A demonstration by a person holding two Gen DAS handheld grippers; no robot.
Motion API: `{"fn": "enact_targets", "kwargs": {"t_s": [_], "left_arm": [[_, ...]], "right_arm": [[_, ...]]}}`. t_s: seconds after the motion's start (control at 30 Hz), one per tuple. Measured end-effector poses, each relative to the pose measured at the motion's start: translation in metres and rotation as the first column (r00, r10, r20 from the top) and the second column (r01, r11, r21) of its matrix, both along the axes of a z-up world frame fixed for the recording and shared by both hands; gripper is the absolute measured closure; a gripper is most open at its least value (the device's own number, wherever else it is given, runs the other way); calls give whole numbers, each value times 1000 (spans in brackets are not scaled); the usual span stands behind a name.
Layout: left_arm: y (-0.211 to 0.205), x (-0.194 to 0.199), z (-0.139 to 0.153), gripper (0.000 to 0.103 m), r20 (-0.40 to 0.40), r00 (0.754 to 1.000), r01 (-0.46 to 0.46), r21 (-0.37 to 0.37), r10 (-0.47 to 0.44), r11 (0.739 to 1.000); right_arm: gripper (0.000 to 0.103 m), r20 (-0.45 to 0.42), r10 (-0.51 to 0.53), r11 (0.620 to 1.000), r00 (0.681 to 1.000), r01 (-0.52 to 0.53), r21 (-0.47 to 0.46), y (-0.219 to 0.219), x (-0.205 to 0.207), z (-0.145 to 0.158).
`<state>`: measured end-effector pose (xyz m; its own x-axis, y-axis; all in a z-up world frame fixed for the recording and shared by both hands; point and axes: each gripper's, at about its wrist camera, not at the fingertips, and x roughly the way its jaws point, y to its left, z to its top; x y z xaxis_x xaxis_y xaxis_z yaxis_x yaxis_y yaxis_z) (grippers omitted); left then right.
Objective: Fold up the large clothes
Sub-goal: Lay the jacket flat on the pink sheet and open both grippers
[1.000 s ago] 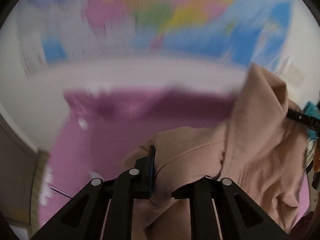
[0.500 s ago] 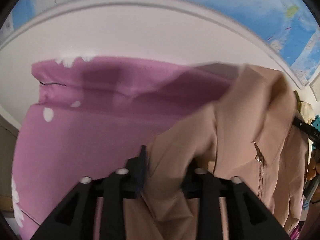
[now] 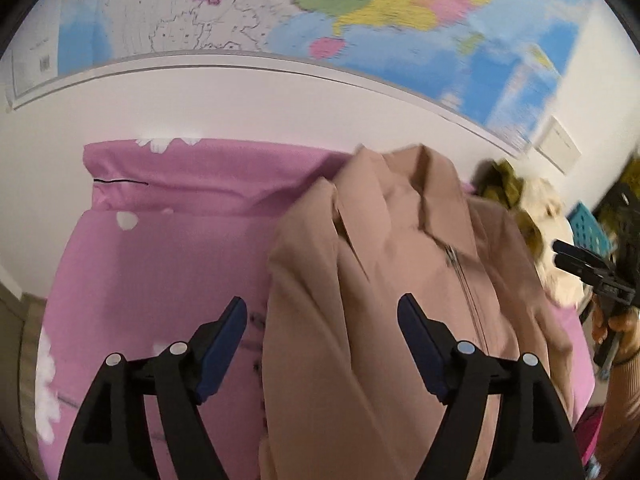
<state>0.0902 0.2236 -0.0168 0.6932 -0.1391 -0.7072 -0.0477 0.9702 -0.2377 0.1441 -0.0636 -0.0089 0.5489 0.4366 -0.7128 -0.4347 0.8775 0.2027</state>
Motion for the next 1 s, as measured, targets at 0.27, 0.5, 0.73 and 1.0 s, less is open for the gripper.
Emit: {"fn": "enact_targets", "kwargs": {"t_s": [0.27,0.5,0.73,1.0], "left_arm": [[-41,-106,-13,17,-14,998,57,49,-57,997],[-84,-140,-51,31,-89,990,125,150,-113,981],[-37,-136,-29,100,-38,999,-26,64,28,998],[32,-131,47,100,119,921,-385,415,371,824]], "right_arm": [[23,-29,-30,999,999,30,-11,-38,-64,-29],[11,-156,-66,997,986,71,24,-90,-123,-60],[100,-195,-25,996,981,40,78,-112,-146,-75],[98,116,-266,953,957,279,-114,-167,-113,11]]}}
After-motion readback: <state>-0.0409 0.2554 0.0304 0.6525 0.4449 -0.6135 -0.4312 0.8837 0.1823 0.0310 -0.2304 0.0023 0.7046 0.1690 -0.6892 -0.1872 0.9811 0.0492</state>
